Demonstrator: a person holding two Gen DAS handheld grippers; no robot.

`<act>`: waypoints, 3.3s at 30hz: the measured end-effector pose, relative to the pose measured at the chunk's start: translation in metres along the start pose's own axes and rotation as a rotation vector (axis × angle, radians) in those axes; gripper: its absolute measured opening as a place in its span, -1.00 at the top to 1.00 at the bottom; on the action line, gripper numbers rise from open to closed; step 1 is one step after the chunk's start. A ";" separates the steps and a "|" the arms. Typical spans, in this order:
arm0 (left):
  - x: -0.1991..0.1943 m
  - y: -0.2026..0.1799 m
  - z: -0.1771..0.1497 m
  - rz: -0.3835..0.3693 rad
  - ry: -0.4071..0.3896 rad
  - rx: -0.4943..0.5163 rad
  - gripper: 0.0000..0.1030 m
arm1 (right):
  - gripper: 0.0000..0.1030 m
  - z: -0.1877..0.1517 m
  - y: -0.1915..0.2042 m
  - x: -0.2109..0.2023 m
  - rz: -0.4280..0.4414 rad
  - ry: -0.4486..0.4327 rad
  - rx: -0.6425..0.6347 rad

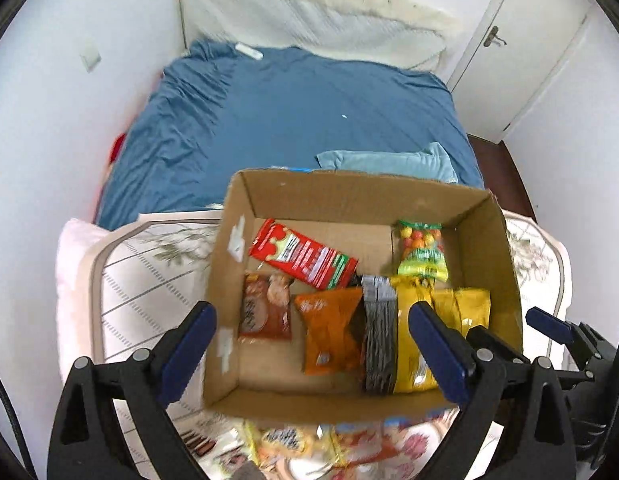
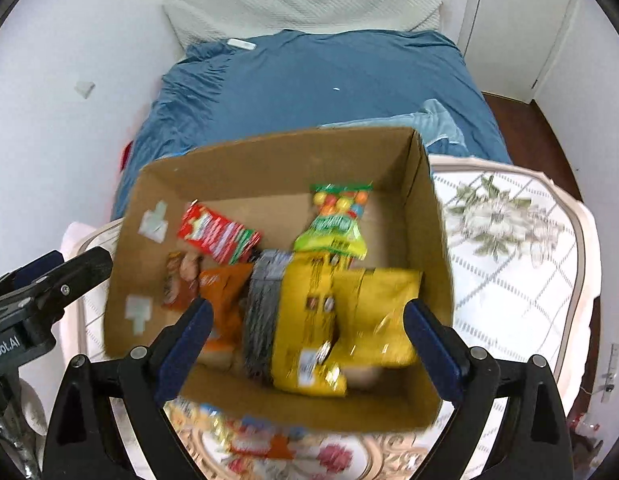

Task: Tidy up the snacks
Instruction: 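Withdraw both tools from the box toward the remaining snacks, then grasp the Franzzi cookie packet with the left tool while the right tool grasps the oat cookie packet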

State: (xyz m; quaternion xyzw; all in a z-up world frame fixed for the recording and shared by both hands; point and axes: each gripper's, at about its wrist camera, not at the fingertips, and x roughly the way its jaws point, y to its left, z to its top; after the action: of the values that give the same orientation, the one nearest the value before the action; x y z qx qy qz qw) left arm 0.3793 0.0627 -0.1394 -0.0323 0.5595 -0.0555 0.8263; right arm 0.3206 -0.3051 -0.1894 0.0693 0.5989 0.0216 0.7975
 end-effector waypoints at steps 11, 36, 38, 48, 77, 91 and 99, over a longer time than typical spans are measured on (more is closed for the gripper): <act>-0.010 0.049 -0.133 0.076 0.081 -0.105 -0.91 | -0.90 -0.121 0.017 0.012 0.084 0.123 -0.029; 0.083 0.064 -0.159 0.214 0.305 0.397 -0.91 | -0.90 -0.220 0.068 0.114 -0.002 0.432 -0.168; 0.097 0.055 -0.166 0.270 0.352 0.539 -0.91 | -0.90 -0.219 0.075 0.115 -0.022 0.454 -0.194; 0.140 0.058 -0.157 0.262 0.479 0.659 -0.91 | -0.90 -0.209 0.098 0.120 -0.074 0.501 -0.255; 0.098 0.102 -0.261 0.041 0.393 -0.080 -0.26 | -0.34 -0.245 0.039 0.149 0.052 0.530 -0.039; 0.141 0.111 -0.231 0.049 0.470 -0.007 -0.36 | -0.58 -0.242 0.053 0.172 -0.001 0.556 -0.024; 0.120 0.102 -0.245 0.084 0.361 -0.020 -0.10 | -0.30 -0.257 0.069 0.143 -0.017 0.475 -0.055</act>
State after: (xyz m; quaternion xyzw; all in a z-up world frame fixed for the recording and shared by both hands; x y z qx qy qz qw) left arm 0.2022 0.1506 -0.3530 -0.0065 0.7000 -0.0203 0.7138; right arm 0.1186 -0.1984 -0.3866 0.0356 0.7696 0.0470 0.6358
